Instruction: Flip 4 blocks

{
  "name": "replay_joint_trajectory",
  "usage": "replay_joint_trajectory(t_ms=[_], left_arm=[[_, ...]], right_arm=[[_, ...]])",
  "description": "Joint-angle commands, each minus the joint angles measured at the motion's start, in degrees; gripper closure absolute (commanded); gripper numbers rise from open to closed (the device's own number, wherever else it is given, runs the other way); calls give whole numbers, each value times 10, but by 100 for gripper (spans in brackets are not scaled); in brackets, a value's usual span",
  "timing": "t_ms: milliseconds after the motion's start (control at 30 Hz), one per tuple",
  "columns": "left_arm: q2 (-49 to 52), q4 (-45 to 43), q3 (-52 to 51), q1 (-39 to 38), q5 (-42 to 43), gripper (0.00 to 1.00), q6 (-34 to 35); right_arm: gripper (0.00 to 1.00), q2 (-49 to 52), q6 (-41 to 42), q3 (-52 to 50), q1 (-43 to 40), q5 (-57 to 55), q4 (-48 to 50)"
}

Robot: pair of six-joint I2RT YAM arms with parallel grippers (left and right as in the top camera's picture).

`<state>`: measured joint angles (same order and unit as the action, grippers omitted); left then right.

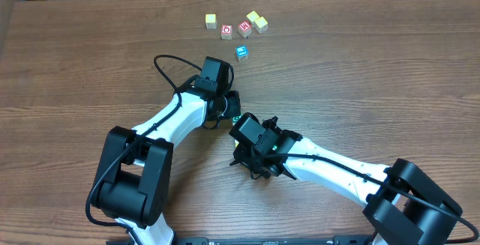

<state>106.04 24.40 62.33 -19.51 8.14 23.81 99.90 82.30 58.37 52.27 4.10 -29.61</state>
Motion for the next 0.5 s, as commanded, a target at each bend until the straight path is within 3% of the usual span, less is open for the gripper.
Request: replay_joint_trajectory(t_ms=[0,367,467], left_arm=[[15,7,0,-7,2,96,-16],[15,3,0,-7,2,96,-16],[15,1,1,-7,2,96,-16]], right_arm=[[87,-11,2,4,-1,-5,4],[88,-11,2,4,-1,8,-11],[95,-11,2,4,-1,11,-14]])
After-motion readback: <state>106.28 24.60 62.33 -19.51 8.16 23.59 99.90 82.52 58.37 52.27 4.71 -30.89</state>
